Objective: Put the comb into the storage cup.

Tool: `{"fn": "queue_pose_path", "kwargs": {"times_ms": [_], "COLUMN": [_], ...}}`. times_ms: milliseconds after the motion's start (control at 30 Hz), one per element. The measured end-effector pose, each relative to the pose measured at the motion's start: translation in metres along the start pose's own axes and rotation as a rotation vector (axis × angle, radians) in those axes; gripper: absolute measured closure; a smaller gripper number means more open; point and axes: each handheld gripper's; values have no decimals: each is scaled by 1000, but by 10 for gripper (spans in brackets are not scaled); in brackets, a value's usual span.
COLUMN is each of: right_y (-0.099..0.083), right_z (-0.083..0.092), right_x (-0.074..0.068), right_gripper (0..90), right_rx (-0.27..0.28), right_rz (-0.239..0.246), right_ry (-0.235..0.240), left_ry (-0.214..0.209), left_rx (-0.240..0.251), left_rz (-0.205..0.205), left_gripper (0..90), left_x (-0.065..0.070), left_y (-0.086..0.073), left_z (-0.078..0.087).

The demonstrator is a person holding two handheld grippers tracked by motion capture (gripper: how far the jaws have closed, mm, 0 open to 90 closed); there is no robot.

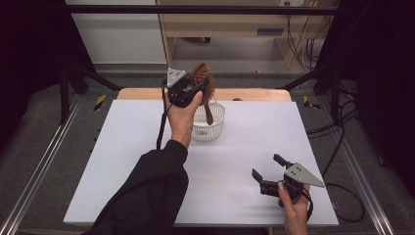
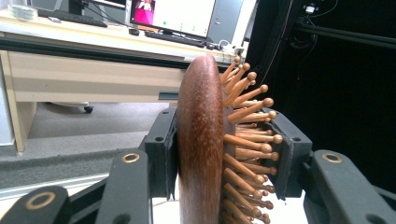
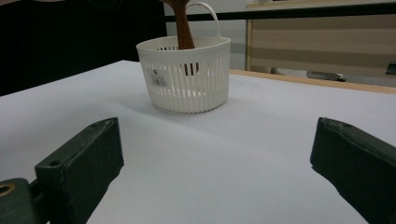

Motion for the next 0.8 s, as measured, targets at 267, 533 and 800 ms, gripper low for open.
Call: {"fn": "queue_pose_path", "kwargs": {"times_ms": [267,533,800], "right_y": [0,0,0], "right_z": [0,0,0], "right_x": [0,0,0], "right_gripper": [31,31,31], "right_rx": [1,3,0], "right_rz": [0,-4,-4], "right_ry": [0,0,4], "left_ry": [5,4,4], "left_rx": [-5,-8,-13], "left_rz": [1,7,11], "left_gripper": [508,508,508], "left_x": [-1,-2,-2], "left_y": [-4,-7,-13], "left_z": [0,-1,-1]}}
Point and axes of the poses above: each handheld gripper's, and its own axes: z roughly backward along the jaws, y roughly out of its top, x roughly to its right, and after that the axes turned 8 degrees about x, right-handed
